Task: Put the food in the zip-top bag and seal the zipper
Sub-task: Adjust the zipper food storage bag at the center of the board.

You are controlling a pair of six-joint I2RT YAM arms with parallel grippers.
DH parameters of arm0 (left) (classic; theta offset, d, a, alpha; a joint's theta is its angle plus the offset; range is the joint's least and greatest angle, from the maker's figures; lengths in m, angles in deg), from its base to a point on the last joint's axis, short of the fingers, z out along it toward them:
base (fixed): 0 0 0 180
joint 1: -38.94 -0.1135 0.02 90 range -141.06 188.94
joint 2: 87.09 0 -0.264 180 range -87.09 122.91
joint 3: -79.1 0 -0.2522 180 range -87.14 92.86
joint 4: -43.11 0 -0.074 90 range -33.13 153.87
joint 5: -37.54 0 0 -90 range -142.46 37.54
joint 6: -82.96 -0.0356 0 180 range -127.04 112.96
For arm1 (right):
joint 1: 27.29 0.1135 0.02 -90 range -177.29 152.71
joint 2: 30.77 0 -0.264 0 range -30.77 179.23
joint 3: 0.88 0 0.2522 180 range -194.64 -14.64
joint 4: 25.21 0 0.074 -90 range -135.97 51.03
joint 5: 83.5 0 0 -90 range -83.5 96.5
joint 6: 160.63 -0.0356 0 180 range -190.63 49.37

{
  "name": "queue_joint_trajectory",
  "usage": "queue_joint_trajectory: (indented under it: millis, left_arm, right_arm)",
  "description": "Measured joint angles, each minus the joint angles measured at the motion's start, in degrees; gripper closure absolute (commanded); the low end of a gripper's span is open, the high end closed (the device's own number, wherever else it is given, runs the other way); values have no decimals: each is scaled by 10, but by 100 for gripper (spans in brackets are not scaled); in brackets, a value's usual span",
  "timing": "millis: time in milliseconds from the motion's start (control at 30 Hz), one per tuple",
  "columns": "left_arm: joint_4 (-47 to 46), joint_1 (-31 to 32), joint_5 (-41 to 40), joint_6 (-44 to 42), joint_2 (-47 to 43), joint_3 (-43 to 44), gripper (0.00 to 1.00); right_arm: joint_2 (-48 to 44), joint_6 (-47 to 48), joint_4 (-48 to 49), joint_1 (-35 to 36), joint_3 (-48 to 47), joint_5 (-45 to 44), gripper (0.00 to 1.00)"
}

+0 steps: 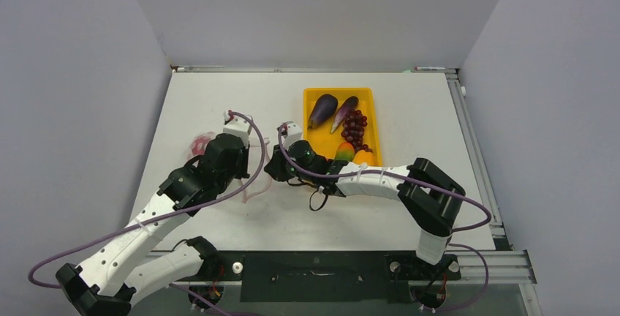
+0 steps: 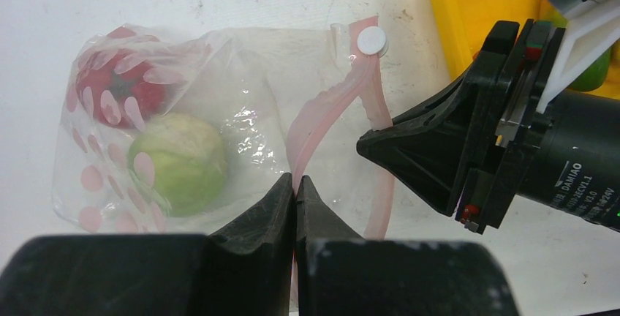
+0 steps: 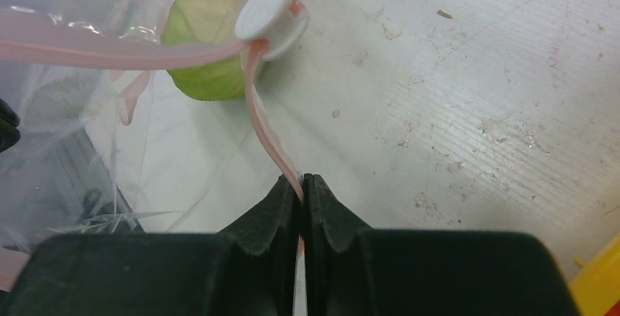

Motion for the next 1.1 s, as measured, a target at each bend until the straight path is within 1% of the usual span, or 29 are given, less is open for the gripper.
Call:
queue_joint_trajectory:
  millis: [167,367,567,767,900,1100]
  left_arm:
    - [-2,0,0,0,-27,-1,100]
    - [-4,0,12,6,-71,-1,99]
    - [0,0,17,16,-110,1,99]
    - [7,0,14,26,-133,11,96]
    - [13,0,5,28,-149,25,95]
    - [24,0,0,30,-163,82,94]
  right_arm:
    - [-14,14,-26,0,-9,-11,95]
    - [-53,45,-80,0,-29,-48,95]
    - [-96,82,-122,0,-78,-82,95]
    - [-110,115,-152,0,-130,-101,95]
    - [-110,133,-176,0,-162,-107,95]
    - [-114,160,-213,0,-199,-114,95]
